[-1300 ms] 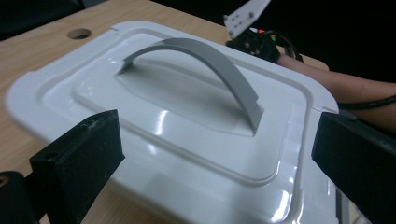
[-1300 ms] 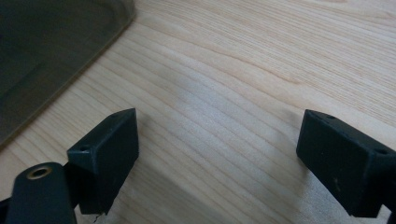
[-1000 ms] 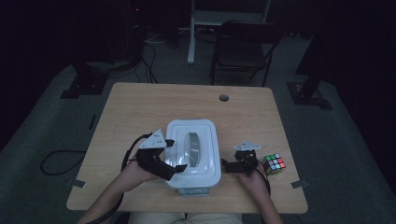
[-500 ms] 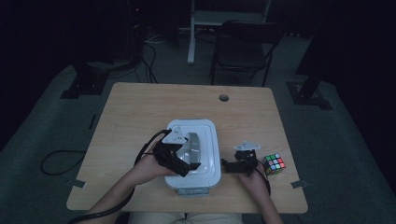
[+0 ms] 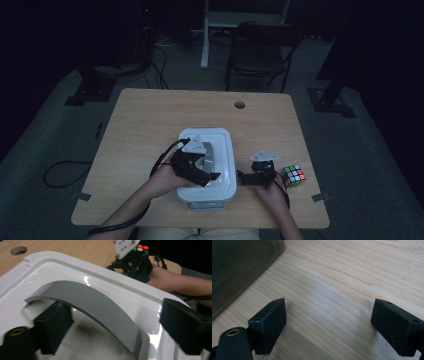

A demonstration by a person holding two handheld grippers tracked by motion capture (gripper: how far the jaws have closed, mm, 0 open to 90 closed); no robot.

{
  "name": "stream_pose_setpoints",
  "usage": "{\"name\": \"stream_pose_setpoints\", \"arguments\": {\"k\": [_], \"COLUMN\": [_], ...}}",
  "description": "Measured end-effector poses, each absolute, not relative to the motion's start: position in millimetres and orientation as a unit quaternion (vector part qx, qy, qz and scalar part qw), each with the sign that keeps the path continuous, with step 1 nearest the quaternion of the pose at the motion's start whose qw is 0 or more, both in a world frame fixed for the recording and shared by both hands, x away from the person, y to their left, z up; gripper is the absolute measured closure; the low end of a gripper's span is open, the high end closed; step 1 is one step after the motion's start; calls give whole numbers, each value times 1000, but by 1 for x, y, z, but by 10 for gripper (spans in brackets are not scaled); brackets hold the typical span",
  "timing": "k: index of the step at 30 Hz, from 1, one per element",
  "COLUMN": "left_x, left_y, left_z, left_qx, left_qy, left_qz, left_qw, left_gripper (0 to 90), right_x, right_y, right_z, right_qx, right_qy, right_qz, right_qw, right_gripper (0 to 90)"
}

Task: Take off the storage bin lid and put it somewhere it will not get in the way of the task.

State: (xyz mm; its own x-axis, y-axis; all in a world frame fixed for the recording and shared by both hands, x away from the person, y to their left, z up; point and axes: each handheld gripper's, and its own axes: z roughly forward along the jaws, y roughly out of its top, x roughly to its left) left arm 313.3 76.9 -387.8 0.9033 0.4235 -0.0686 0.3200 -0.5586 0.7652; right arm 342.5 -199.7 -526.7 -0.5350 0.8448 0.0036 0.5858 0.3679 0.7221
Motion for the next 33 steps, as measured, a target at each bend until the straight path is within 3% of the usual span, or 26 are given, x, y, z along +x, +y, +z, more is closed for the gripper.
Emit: {"name": "stream_pose_setpoints", "arguments": {"k": [8,11,12,13,16,25,33], "left_x": [317,318,318,319,319,316,313], "left_y": [72,73,73,73,73,72,77], "left_z": [-390,-390,-390,-391,-391,-391,-385], "left_qx": [884,883,883,884,885,883,873], "left_qy": [217,223,225,225,227,236,242], "left_qz": [53,54,55,55,54,55,39], "left_qw": [411,410,408,406,403,401,422], "left_gripper": [243,358,358,428,470,506,601], "right_x": [343,343,343,343,343,343,343], "right_y": [-200,-200,-200,-200,-200,-200,-200], "right_z": [-527,-527,-527,-527,-527,-527,-527], "right_qx": [444,444,444,444,444,444,444], "right_qy": [806,806,806,806,806,806,805], "right_qz": [344,344,344,344,344,344,345], "right_qw": [188,188,188,188,188,188,188], "right_gripper": [127,127,127,127,126,127,127]}}
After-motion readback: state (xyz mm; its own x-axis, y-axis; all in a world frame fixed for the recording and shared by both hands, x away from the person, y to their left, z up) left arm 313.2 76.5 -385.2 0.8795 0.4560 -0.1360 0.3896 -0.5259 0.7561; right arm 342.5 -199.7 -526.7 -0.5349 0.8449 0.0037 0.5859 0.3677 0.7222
